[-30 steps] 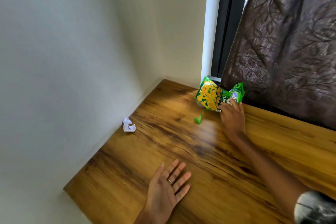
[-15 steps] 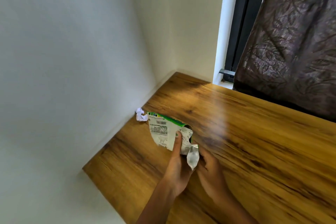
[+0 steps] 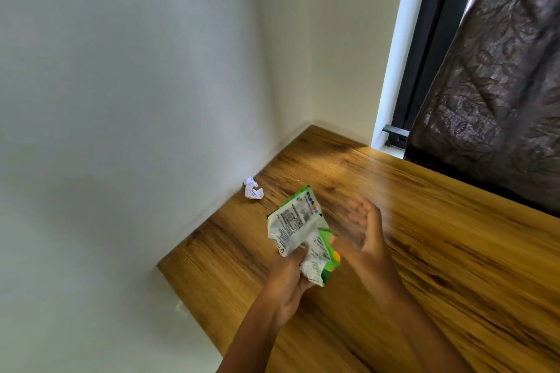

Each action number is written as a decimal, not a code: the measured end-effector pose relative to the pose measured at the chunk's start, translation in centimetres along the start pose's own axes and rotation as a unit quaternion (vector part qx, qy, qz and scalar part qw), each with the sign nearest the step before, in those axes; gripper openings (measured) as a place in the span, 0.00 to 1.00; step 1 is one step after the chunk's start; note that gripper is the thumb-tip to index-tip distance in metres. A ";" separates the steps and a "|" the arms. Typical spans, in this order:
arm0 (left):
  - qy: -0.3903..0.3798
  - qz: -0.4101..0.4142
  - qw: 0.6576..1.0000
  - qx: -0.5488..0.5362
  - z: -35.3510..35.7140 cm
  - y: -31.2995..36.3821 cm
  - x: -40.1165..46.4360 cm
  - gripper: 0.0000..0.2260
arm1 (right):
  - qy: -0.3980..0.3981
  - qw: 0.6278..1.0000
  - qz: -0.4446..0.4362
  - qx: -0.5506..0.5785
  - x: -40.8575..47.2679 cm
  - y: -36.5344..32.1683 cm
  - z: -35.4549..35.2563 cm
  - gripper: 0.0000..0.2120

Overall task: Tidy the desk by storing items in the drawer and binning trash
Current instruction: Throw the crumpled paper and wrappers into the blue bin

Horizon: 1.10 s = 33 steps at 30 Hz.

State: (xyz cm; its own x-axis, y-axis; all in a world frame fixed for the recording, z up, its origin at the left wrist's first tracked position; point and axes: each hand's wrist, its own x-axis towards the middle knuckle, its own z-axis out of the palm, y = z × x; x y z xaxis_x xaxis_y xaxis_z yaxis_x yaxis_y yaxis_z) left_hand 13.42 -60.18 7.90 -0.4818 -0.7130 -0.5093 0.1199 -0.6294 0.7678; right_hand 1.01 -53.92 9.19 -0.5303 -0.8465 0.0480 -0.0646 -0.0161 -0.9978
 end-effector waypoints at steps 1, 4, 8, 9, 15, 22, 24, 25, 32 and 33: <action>-0.014 -0.002 0.999 0.036 -0.4 -0.1 -0.2 0.10 | -0.038 0.998 -0.025 -0.043 0.4 -0.5 -0.2 0.39; -0.062 -0.019 0.988 0.143 -0.9 -0.1 -1.0 0.09 | -0.158 0.941 -0.112 -0.278 1.7 -2.2 -0.1 0.40; -0.063 -0.056 0.984 0.158 -1.4 0.4 -1.5 0.07 | -0.188 0.860 -0.130 -0.456 2.9 -2.2 1.3 0.25; -0.067 -0.069 0.985 0.146 -1.5 0.6 -1.6 0.07 | -0.160 0.865 -0.129 -0.458 3.0 -1.7 1.7 0.22; -0.101 -0.121 0.973 -0.169 -2.5 2.8 -2.3 0.16 | -0.087 0.905 -0.194 -0.369 1.3 -0.4 3.3 0.21; -0.121 -0.025 0.943 -0.308 -4.3 2.8 -1.6 0.35 | -0.056 0.909 -0.249 -0.330 -1.3 2.3 5.7 0.21; -0.165 -0.005 0.931 -0.327 -4.8 2.4 -1.8 0.43 | -0.059 0.908 -0.240 -0.339 -1.3 2.8 5.9 0.23; -0.171 0.003 0.927 -0.334 -4.9 2.4 -1.8 0.43 | -0.060 0.902 -0.244 -0.351 -1.3 3.1 6.0 0.24; 0.037 -0.023 0.964 -0.262 -3.6 2.3 -0.9 0.17 | -0.108 0.842 -0.302 -0.433 -1.9 2.8 6.1 0.21; 0.059 -0.024 0.966 -0.252 -3.7 2.1 -0.7 0.16 | -0.142 0.859 -0.272 -0.409 -2.0 2.8 6.1 0.22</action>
State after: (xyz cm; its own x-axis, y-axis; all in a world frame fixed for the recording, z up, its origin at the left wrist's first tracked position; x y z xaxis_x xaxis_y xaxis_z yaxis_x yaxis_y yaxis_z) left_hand 17.22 -62.15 8.48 -0.3991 -0.6908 -0.6029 0.5210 -0.7119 0.4709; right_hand 7.03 -55.55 6.01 -0.0126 -0.9295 0.3685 -0.8718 -0.1703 -0.4594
